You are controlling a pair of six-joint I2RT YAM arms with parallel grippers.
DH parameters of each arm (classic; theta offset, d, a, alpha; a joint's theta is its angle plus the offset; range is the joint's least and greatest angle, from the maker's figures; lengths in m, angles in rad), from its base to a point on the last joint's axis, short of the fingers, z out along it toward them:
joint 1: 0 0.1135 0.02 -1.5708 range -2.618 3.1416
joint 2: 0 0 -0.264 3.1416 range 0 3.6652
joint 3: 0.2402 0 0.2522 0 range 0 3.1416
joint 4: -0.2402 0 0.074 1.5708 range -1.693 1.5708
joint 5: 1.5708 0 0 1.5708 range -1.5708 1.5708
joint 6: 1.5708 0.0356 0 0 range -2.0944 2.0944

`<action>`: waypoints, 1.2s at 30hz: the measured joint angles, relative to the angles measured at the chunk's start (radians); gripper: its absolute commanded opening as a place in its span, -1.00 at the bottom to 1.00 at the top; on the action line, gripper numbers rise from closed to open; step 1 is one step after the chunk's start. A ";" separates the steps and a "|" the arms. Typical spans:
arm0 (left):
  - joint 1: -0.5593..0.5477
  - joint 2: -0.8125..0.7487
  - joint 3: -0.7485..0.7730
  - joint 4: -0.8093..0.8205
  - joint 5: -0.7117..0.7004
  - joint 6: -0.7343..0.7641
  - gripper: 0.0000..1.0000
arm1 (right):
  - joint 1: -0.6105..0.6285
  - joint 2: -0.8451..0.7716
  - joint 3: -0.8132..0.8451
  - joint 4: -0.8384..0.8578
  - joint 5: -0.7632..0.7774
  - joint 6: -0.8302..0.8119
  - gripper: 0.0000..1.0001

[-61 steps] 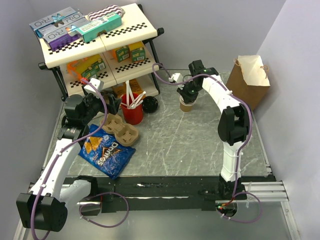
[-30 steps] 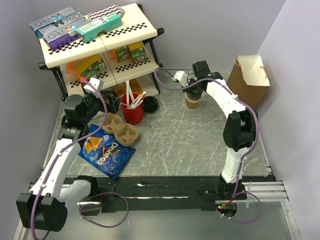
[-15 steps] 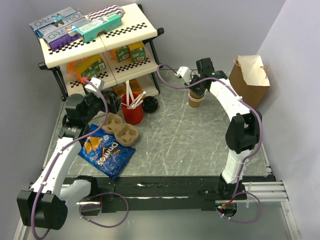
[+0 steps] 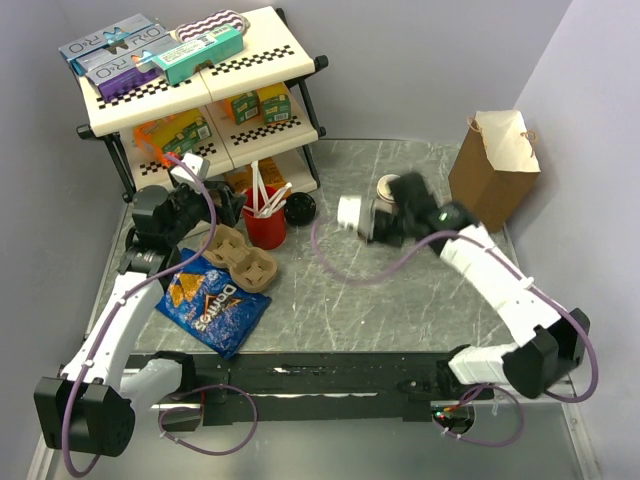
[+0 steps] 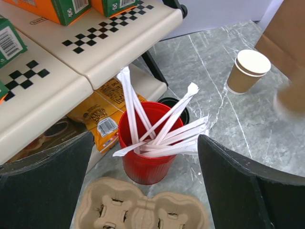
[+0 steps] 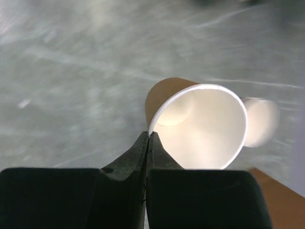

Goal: Pack the takeout coffee

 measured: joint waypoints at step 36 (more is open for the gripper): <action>-0.081 0.055 0.156 -0.108 0.042 0.102 0.93 | 0.141 -0.136 -0.361 0.037 0.018 0.008 -0.19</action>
